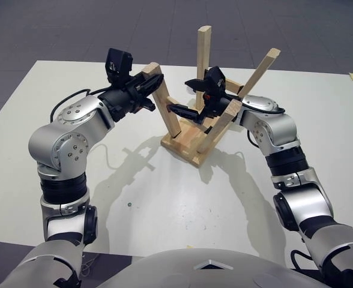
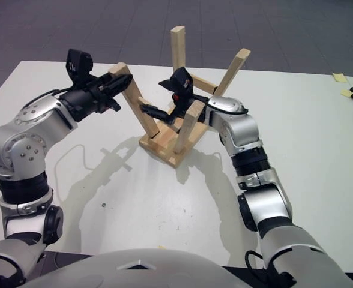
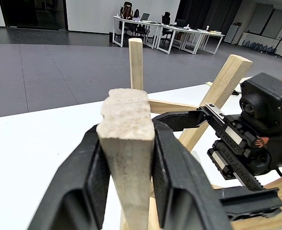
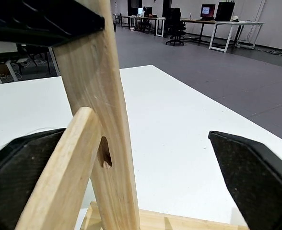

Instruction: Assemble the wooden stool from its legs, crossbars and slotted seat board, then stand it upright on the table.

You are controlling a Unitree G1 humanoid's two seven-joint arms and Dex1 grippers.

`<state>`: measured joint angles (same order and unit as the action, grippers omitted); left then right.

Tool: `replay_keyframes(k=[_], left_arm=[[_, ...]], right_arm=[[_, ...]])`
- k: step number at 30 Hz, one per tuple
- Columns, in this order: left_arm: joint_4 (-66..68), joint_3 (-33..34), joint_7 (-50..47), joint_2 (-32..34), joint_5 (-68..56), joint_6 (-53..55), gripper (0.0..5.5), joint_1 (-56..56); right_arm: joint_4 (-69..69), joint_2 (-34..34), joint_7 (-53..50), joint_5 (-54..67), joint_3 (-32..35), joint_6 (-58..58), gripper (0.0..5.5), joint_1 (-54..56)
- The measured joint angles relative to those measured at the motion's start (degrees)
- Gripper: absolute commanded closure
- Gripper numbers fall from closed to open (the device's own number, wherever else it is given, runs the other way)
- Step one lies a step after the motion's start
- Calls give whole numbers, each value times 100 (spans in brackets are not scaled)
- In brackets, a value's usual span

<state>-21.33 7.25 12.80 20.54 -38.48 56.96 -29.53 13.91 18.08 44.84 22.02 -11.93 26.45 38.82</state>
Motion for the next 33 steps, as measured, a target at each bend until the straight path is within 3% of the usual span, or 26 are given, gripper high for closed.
replay_keyframes(k=[18,28,33], left_arm=[[-211,76,-15,-156,-112,115,447,-59],[7,270,-267,-309,-83,158,447,-130],[-13,234,-192,-244,44,127,447,-131]], right_arm=[[-552,-66,-188,242,375,330,10,-379],[-810,-246,-416,1092,1216,1220,10,-583],[-788,-324,-554,1102,1312,1228,10,-496]])
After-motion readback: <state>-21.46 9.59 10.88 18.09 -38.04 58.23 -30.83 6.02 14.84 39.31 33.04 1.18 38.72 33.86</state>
